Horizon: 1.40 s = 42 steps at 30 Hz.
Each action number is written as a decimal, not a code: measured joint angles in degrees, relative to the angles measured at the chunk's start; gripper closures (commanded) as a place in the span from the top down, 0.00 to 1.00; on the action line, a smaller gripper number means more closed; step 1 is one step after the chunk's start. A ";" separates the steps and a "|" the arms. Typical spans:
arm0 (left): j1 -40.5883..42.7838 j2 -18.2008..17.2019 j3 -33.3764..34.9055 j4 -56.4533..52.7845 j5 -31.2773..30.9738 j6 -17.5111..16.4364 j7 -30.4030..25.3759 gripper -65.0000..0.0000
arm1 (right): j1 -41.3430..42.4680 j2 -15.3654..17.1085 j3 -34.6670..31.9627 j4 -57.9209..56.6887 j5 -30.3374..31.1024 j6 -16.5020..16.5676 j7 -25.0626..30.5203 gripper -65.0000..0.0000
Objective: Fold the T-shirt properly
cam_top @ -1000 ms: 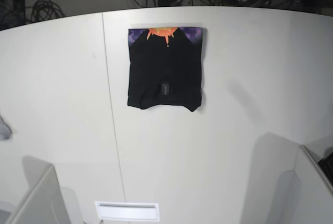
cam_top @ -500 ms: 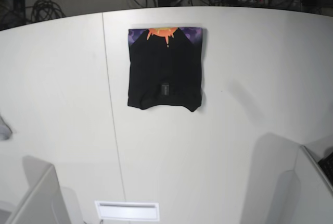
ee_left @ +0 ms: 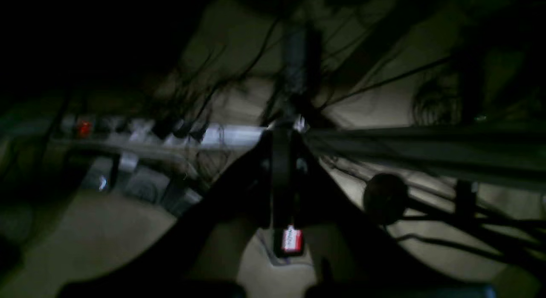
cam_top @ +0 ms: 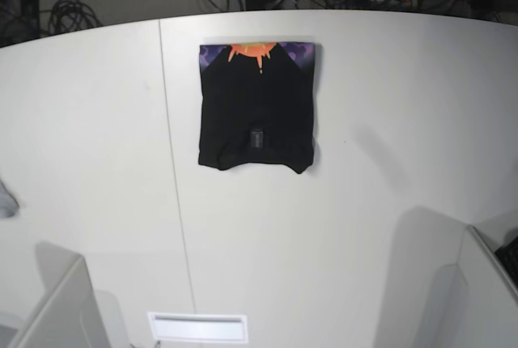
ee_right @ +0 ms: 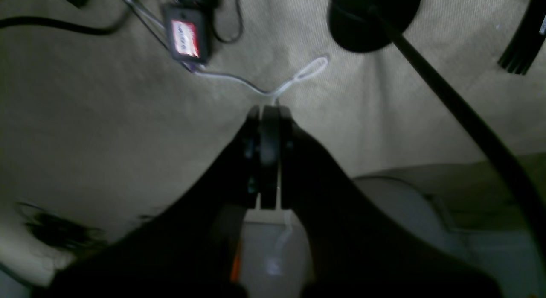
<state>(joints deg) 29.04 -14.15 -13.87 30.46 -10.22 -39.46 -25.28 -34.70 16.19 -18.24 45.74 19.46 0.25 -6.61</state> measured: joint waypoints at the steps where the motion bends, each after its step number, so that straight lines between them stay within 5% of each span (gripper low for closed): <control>1: -2.38 0.00 -0.07 -4.48 -0.02 0.13 0.20 0.00 | 3.52 -0.09 -2.34 -5.27 0.31 0.20 -0.46 0.00; 6: -11.54 0.15 -0.07 -21.84 0.20 0.20 0.15 0.00 | 17.38 -4.24 -11.15 -26.71 0.17 -0.44 4.33 0.00; 12: -18.08 0.96 6.23 -28.89 -0.39 0.07 -0.24 0.00 | 22.51 -7.45 -20.15 -34.07 0.13 0.22 12.70 0.00; 14: -18.67 1.33 9.86 -29.73 -0.42 4.87 -0.68 0.00 | 22.91 -6.78 -21.84 -35.39 0.17 0.20 13.25 0.00; 19: -17.88 2.45 22.34 -29.99 -0.48 15.61 -0.26 0.00 | 23.69 -6.14 -22.01 -36.44 0.20 0.13 13.20 0.00; 27: -18.34 3.87 28.13 -28.46 -0.33 15.69 -0.63 0.00 | 24.17 -6.78 -21.99 -36.04 0.22 0.11 13.42 0.00; 34: -18.73 3.67 28.22 -22.47 -0.52 15.69 -0.57 0.00 | 26.45 -8.44 -11.04 -35.93 0.63 -0.35 13.94 0.00; 42: -19.39 3.50 28.22 -22.95 -0.37 15.72 -0.04 0.00 | 26.01 -8.59 -9.03 -36.11 0.63 -0.37 13.11 0.00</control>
<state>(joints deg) 9.65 -10.66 14.35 7.51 -10.59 -23.75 -25.32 -8.69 7.60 -27.27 9.63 20.10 -0.12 6.50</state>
